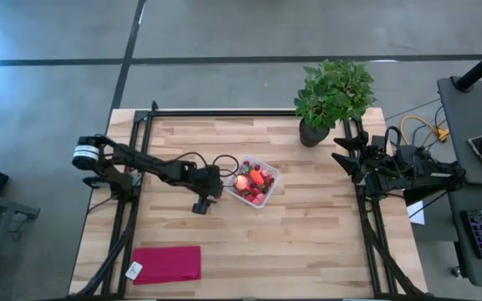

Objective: Pick and placing Produce into tupperware
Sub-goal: Put the red cherry into the transparent container

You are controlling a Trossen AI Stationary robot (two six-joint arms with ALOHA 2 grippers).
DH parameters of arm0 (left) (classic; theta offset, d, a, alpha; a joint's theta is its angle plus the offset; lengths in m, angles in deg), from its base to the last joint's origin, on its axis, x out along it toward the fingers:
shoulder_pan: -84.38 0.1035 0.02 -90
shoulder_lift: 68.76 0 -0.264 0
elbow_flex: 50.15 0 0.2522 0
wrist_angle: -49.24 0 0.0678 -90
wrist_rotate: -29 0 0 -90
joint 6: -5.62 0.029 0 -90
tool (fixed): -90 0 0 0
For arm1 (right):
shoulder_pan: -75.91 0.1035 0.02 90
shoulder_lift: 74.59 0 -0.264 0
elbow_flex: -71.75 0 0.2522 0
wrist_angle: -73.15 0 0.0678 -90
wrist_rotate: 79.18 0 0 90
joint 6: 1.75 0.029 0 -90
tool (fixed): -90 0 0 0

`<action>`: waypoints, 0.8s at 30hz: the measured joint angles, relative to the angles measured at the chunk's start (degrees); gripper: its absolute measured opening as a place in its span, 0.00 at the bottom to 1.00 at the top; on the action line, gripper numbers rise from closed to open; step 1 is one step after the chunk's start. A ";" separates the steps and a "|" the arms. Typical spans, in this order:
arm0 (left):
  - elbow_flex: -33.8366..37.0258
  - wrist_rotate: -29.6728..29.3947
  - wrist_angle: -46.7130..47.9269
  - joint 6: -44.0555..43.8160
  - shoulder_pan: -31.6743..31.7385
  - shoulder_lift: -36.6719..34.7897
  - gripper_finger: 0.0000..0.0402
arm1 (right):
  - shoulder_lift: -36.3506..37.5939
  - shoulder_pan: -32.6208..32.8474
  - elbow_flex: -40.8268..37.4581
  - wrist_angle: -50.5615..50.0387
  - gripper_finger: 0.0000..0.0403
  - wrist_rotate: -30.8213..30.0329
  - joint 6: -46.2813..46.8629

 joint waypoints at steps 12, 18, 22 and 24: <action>-0.02 -0.65 0.01 0.01 -0.04 0.06 0.28 | 0.00 0.02 0.00 0.00 0.80 0.00 0.00; -0.01 -1.48 0.44 -0.04 0.04 -1.94 0.19 | 0.00 0.00 0.00 0.00 0.80 0.01 0.00; -1.74 -1.29 5.29 -0.06 0.02 -6.60 0.18 | 0.00 0.01 0.01 0.00 0.80 0.00 0.00; -3.03 -1.22 8.91 -0.04 -0.11 -9.99 0.18 | 0.00 0.00 0.00 0.00 0.80 0.02 0.00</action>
